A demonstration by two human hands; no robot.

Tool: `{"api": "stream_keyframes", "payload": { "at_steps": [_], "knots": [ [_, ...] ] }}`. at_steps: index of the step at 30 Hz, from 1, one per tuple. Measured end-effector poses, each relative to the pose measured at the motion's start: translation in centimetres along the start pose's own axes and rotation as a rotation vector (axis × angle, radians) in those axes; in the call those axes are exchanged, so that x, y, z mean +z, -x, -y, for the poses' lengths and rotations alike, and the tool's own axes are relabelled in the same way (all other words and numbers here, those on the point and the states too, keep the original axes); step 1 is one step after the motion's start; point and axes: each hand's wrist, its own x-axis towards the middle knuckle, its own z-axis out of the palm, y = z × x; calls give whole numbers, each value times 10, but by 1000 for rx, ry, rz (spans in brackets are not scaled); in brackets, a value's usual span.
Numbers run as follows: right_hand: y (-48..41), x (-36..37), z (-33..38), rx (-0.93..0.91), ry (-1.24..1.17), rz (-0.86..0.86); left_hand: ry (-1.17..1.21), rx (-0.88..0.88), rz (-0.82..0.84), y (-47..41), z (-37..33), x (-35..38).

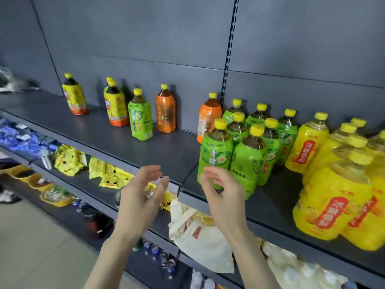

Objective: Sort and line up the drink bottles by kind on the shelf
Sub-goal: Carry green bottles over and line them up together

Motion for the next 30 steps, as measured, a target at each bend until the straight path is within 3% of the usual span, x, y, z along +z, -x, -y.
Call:
{"api": "stream_keyframes", "payload": {
  "at_steps": [8,20,26,30],
  "knots": [
    [-82,120,-26,5,10,-66,4,-59,42,-112,83,-31],
    [-199,276,-49,117,10,-24,37,-63,2,-274,195,-85],
    [-233,349,-64,90,57,-220,103,-44,56,-350,264,-94],
    [-248,386,-77,213,72,-424,173,-81,89,-403,309,-97]
  ]
}}
